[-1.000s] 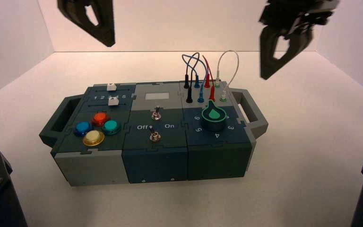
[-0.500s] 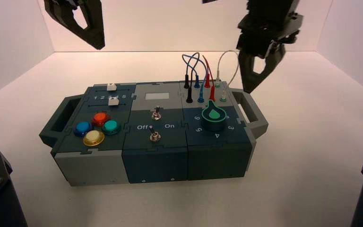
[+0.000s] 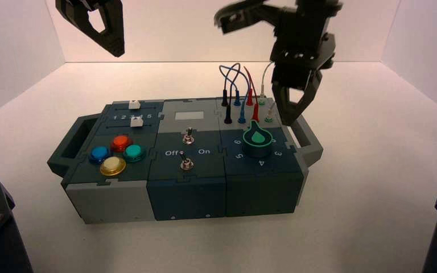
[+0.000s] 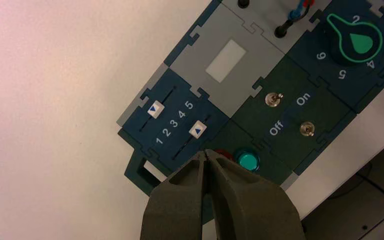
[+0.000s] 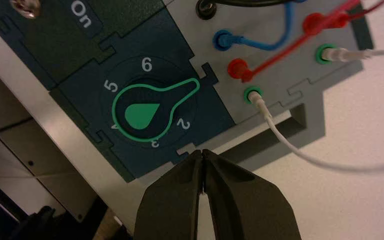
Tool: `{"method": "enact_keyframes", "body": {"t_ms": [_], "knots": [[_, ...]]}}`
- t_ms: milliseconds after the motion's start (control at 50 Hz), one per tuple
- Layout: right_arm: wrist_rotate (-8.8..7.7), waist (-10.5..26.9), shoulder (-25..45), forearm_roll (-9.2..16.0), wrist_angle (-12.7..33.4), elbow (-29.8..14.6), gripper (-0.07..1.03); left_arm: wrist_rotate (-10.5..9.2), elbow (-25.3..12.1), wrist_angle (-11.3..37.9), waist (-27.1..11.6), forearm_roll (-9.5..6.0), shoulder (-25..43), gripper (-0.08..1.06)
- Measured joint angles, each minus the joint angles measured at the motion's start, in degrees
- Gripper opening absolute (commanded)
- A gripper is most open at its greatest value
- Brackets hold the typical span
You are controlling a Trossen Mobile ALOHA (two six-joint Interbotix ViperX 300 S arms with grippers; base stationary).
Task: Turn the knob to position 5.
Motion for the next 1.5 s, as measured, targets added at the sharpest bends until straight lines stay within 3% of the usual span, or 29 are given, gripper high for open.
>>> {"method": "enact_keyframes", "body": {"t_ms": [560,800,1220,1500], "knots": [[-1.05,2.64,2.99,0.09,0.00,-3.69,-0.02,0.35,-0.53,1.67,0.09,1.41,0.35,-0.03],[-2.37,2.99,4.04,0.00,0.00,-3.96,-0.02,0.44,-0.53,2.55,0.09,2.29,0.35,-0.03],[-3.96,3.69,4.66,0.09,-0.53,-5.01,-0.02,0.44,-0.53,2.81,0.09,2.37,0.70,-0.03],[-3.96,4.39,6.15,0.09,-0.62,-5.62,-0.02,0.44,-0.53,2.90,0.09,2.46,1.32,-0.03]]}}
